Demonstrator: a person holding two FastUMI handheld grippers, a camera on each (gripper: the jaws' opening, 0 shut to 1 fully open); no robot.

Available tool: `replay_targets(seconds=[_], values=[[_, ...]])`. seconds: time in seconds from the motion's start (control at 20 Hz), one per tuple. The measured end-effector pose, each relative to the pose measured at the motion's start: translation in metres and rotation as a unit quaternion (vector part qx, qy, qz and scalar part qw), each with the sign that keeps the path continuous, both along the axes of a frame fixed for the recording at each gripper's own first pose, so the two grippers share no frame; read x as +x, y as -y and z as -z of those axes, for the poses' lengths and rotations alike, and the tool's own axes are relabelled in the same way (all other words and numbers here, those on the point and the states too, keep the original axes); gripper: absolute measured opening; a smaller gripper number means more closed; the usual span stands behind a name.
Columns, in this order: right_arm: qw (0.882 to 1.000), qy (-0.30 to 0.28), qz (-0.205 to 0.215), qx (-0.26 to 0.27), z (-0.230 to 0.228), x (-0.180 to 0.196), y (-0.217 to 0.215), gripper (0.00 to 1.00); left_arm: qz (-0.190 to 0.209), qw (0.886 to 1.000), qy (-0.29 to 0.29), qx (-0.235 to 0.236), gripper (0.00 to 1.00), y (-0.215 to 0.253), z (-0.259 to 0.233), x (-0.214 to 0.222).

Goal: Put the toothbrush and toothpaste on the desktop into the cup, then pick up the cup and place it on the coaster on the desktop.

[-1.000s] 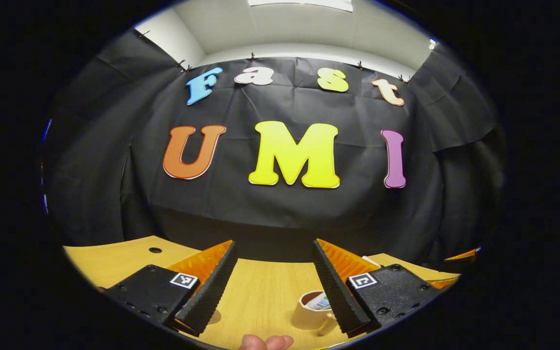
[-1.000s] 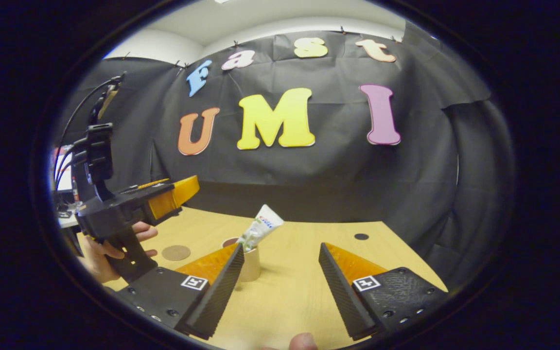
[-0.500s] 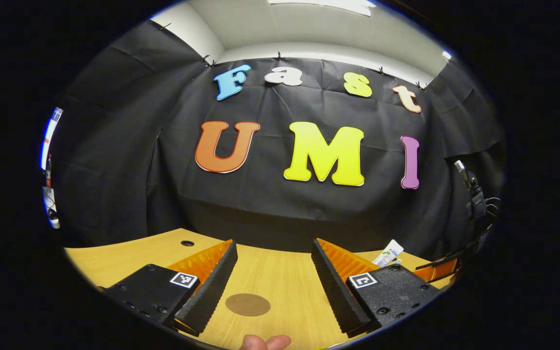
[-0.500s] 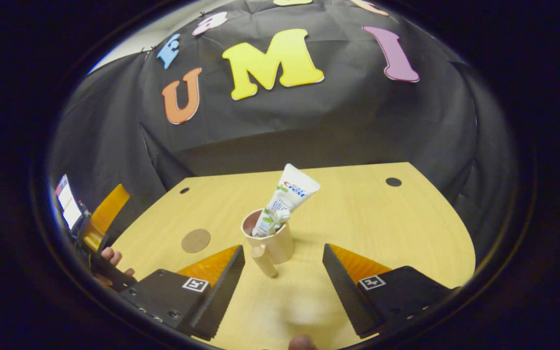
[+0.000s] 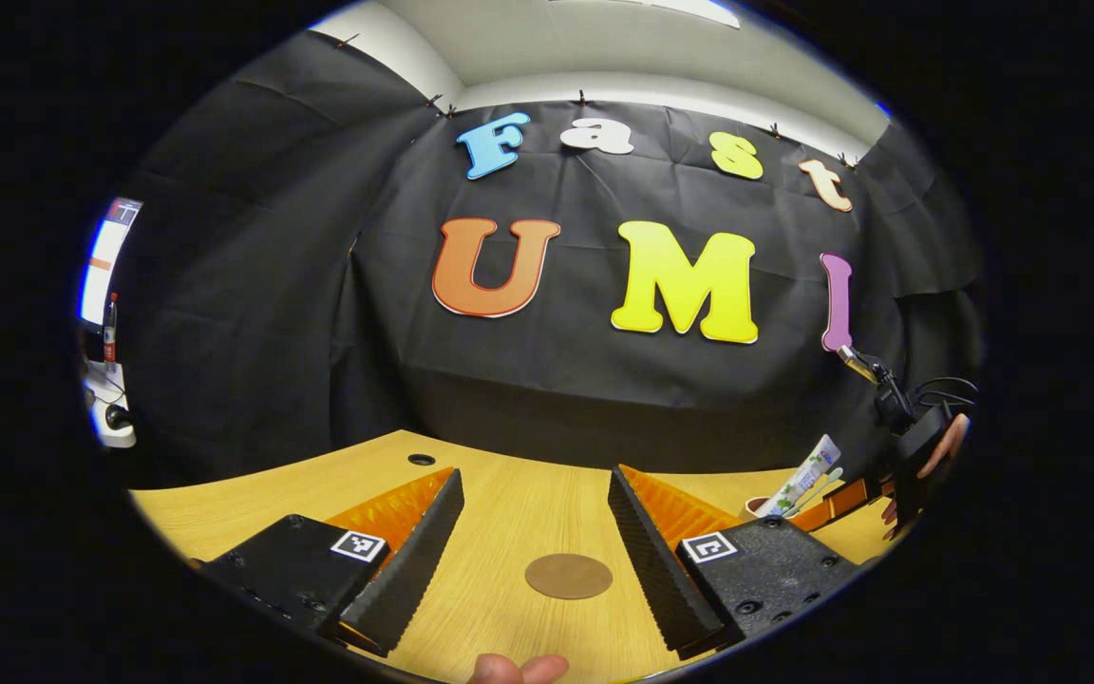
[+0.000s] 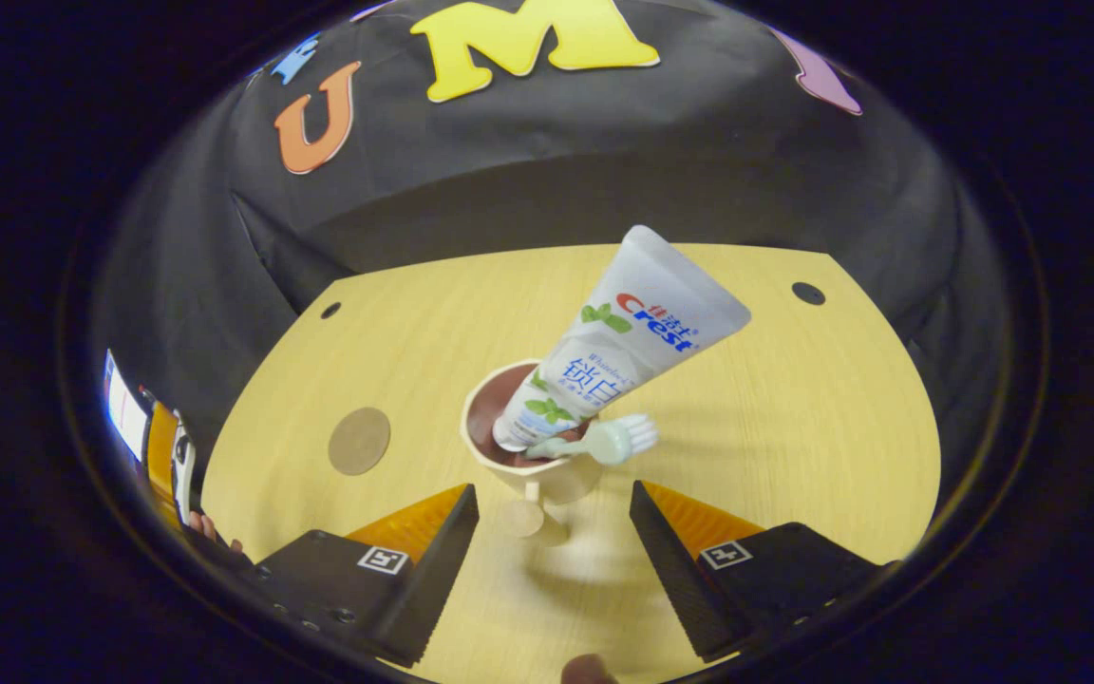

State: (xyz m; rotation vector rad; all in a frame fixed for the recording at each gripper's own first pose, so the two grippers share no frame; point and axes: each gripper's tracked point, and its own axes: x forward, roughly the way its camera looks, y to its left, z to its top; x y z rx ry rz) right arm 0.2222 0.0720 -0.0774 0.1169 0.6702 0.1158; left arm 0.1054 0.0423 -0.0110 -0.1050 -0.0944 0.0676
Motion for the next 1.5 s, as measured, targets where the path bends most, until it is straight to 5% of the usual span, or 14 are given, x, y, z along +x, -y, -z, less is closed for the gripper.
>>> replay_targets(seconds=[0.35,0.5,0.55,0.75,1.05,1.5], values=[[0.997,-0.066,0.021,0.021,0.028,0.015,-0.012,0.93,0.006,1.0,-0.01,0.011,0.97,0.004,0.012,0.002],[0.996,-0.08,0.035,0.035,0.03,0.016,-0.016,0.79,0.005,1.0,-0.014,0.011,0.97,0.0,0.016,-0.002],[0.995,-0.081,0.039,0.038,0.032,0.015,-0.017,0.65,0.004,1.0,-0.014,0.011,0.97,-0.001,0.017,-0.002],[0.996,-0.075,0.045,0.031,0.024,0.008,-0.017,0.55,0.004,1.0,-0.012,0.01,0.97,-0.006,0.016,-0.008],[0.997,-0.067,0.049,0.003,0.021,0.006,-0.013,0.53,0.025,0.999,-0.025,0.015,0.97,0.001,0.026,-0.016],[0.989,-0.142,0.035,-0.025,0.015,-0.003,-0.017,0.53,0.028,0.997,-0.065,0.015,0.97,-0.006,0.07,-0.045]])
